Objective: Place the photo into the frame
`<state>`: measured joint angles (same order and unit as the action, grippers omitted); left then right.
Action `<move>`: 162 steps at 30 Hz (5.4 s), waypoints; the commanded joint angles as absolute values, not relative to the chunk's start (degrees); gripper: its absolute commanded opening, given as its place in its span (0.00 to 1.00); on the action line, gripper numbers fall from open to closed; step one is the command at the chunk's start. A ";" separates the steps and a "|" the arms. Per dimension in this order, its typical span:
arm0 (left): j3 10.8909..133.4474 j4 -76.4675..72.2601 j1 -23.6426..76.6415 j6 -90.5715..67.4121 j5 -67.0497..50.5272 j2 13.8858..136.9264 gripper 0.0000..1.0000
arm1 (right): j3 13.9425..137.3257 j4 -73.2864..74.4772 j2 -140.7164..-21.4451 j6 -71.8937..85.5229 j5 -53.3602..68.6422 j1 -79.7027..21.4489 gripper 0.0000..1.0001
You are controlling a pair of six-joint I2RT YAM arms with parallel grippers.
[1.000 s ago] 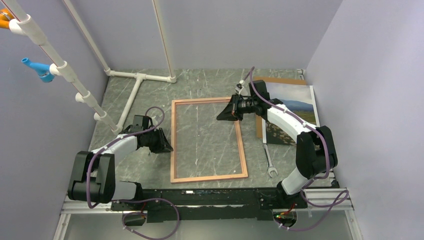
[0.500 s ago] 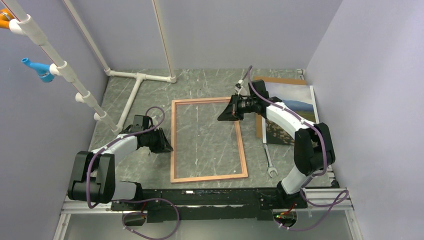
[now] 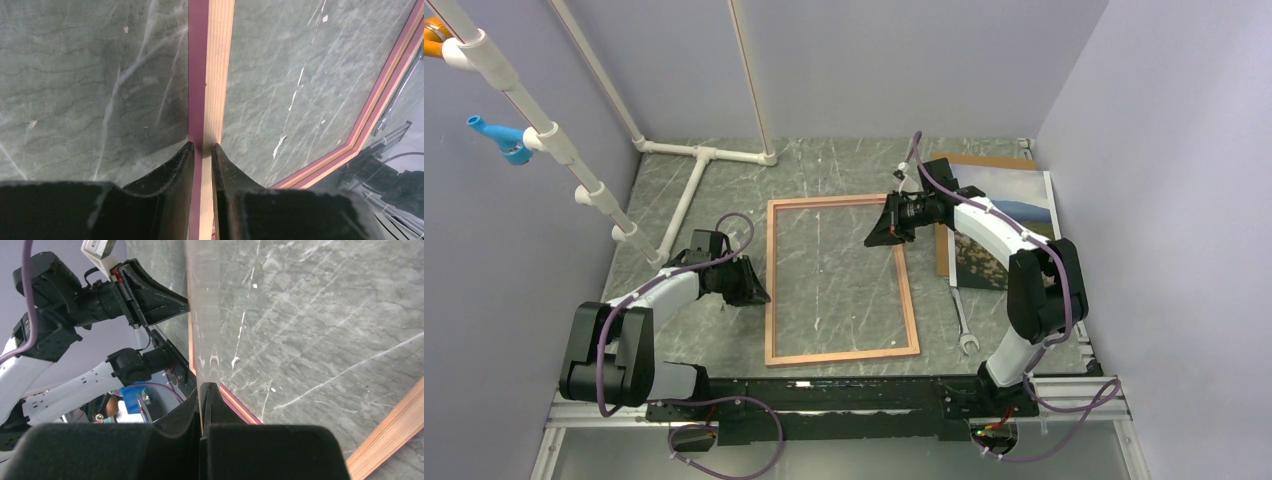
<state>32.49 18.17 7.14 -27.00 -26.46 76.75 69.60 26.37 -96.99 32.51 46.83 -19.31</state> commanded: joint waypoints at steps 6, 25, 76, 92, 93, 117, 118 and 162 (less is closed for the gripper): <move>32.17 18.86 8.43 -25.06 -22.74 78.64 0.24 | 69.69 28.13 -97.88 31.18 45.81 -20.15 0.11; 31.99 18.38 8.51 -24.96 -22.96 79.41 0.24 | 68.87 26.13 -99.63 30.90 44.28 -20.21 0.59; 31.73 18.82 8.96 -24.83 -22.02 79.32 0.23 | 74.20 39.84 -102.90 24.36 10.71 -24.76 0.91; 32.69 19.81 9.01 -24.95 -21.97 74.44 0.41 | 72.60 40.84 -101.79 25.05 6.89 -23.61 0.94; 33.08 20.10 9.05 -24.96 -22.02 72.85 0.48 | 71.62 40.20 -102.00 25.17 8.23 -23.12 0.94; 46.85 22.79 13.46 -23.92 -32.64 50.06 0.99 | 77.12 35.77 -111.90 26.53 19.74 -25.56 0.91; 47.22 23.14 13.90 -23.72 -32.16 49.95 0.99 | 77.24 35.44 -112.07 26.95 20.16 -25.93 0.91; 47.42 18.04 15.77 -21.88 -36.13 57.35 0.99 | 32.08 15.41 -63.65 49.24 37.51 17.73 0.87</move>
<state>46.63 21.21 15.46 -23.18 -33.17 56.58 37.39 20.21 -66.70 43.66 30.13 11.84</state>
